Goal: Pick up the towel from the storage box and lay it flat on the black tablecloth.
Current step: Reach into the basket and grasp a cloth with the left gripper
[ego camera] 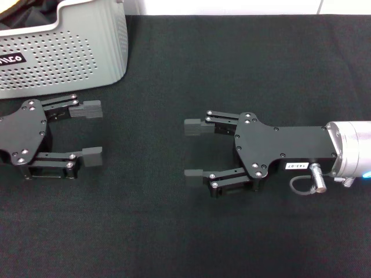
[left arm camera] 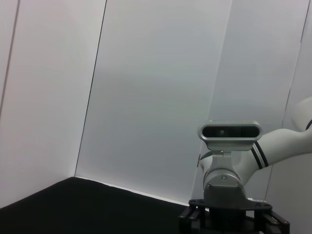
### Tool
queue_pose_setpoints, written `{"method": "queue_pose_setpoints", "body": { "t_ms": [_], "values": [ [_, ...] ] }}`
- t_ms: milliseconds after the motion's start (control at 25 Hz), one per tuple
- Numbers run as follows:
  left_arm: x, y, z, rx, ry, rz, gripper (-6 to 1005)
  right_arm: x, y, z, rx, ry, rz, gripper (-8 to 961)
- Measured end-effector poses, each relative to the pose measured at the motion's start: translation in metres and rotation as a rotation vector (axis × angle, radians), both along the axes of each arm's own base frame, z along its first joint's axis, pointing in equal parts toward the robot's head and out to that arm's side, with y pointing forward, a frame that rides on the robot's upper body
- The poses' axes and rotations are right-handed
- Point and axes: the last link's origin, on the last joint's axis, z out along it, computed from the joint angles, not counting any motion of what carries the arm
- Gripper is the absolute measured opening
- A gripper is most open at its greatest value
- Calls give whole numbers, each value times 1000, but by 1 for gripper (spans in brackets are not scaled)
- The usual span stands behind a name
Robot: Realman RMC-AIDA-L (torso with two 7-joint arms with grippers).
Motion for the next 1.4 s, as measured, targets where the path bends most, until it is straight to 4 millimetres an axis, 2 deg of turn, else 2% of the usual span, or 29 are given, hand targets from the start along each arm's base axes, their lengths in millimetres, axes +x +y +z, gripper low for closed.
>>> {"method": "queue_pose_setpoints", "body": {
  "t_ms": [840,1000,1120,1240,1400],
  "values": [
    [1,0,0,9,-23,26,828,9,-6,-1,5,1,-20,870],
    [12,15,26,111,-8,102,817,9,-6,-1,9,1,-19,870],
    [26,23,55,263,63,144,809,10,-6,-1,8,-1,-24,870],
    [41,28,87,445,162,223,801,15,-6,-2,7,-6,-43,871],
    [47,38,111,607,354,384,790,23,-10,-3,13,-4,-73,871]
  ]
}}
